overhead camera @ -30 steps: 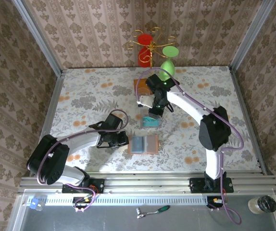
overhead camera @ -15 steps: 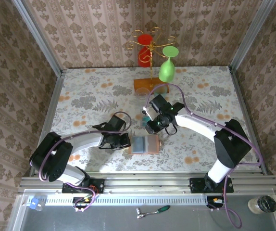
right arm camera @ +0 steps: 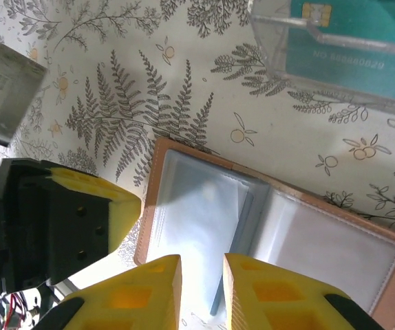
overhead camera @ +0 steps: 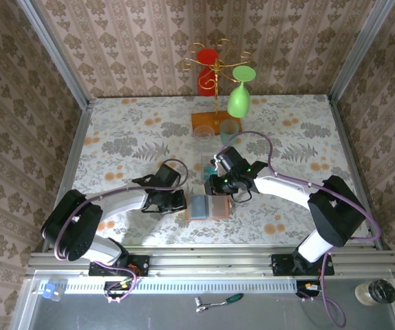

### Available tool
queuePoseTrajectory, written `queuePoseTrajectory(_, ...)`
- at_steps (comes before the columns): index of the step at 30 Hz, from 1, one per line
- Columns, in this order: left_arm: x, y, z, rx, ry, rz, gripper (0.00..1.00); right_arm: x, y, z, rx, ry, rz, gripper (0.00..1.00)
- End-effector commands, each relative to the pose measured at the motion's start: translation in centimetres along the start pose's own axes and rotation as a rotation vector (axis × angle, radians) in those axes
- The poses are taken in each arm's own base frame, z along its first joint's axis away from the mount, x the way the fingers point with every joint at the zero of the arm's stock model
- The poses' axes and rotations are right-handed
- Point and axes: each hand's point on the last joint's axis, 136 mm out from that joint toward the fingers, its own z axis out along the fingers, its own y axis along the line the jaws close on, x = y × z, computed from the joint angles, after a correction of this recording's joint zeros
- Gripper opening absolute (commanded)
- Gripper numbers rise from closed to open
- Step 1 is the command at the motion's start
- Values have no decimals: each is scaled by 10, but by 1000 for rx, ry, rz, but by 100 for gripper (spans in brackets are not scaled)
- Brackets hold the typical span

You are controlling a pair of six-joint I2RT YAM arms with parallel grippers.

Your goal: Take the credit cards out of the card holder

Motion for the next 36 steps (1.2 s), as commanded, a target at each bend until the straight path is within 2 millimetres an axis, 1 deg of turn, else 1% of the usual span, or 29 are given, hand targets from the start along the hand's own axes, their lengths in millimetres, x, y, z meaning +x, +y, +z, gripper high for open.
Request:
queuePoseTrajectory(1, -7, -9, -10, 9, -28, 2, 9, -2, 17, -2, -80, -40, 89, 23)
queuePoseTrajectory(6, -5, -12, -6, 36, -21, -5, 6, 6, 14, 6, -93, -24, 143, 22)
queuePoseTrajectory(12, -3, -15, 0, 73, -8, -10, 4, 13, 13, 11, -106, 4, 164, 22)
queuePoseTrajectory(20, 1, -7, 5, 41, 11, -23, 3, 17, 15, 20, -120, 27, 183, 26)
queuePoseTrajectory(27, 5, 2, 12, 12, 31, -27, 2, 24, 13, 26, -110, 43, 201, 28)
queuePoseTrajectory(36, 7, 8, 14, -10, 35, -30, 2, 29, 12, 34, -106, 68, 216, 35)
